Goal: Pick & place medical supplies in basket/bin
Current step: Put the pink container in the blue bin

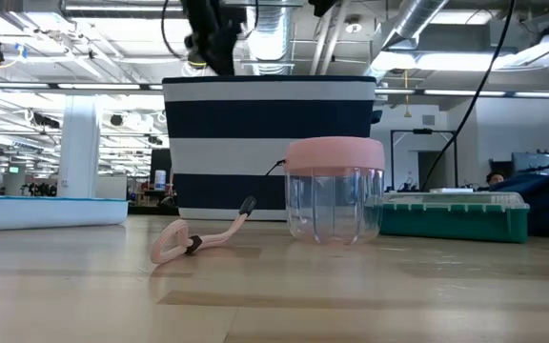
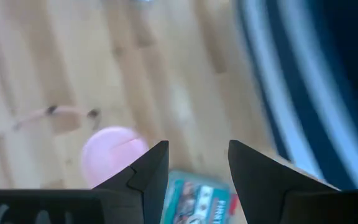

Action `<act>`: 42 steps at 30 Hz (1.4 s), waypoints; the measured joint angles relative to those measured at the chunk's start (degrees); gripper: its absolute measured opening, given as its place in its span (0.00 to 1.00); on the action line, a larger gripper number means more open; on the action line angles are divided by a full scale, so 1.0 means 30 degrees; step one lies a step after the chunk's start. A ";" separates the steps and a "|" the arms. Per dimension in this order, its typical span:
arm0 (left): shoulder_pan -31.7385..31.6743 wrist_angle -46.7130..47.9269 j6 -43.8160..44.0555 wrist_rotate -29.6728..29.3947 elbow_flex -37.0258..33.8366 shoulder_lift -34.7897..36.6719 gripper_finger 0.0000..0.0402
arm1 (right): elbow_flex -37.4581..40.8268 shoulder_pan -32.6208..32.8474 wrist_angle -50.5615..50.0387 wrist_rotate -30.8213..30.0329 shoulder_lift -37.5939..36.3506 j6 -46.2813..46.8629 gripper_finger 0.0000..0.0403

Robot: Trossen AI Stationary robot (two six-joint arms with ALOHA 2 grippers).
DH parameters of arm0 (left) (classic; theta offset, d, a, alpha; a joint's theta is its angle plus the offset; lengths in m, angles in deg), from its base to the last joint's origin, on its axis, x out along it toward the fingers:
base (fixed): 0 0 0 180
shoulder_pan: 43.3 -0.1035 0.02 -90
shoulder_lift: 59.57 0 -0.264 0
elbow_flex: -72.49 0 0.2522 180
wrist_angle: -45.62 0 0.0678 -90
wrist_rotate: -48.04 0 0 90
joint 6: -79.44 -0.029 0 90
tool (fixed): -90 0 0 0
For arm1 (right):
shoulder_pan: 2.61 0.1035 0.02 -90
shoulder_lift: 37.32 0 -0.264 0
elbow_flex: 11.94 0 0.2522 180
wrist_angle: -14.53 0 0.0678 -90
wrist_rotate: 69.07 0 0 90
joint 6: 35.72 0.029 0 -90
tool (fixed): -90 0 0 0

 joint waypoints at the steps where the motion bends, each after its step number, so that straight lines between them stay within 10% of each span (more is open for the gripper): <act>1: 0.0230 0.0595 0.0218 -0.0010 0.0683 0.0000 0.53 | -0.0003 0.0272 -0.0004 0.0387 0.0173 -0.0292 0.39; 13: 0.2796 1.1194 0.5195 0.1118 0.4663 0.0066 0.53 | 0.0026 0.3775 0.1331 0.1132 0.5002 -0.3875 0.40; 42: 0.5414 1.0984 0.6276 0.2239 0.3900 0.0590 0.53 | 0.0015 0.2254 0.4469 0.0483 1.0357 -0.7874 0.47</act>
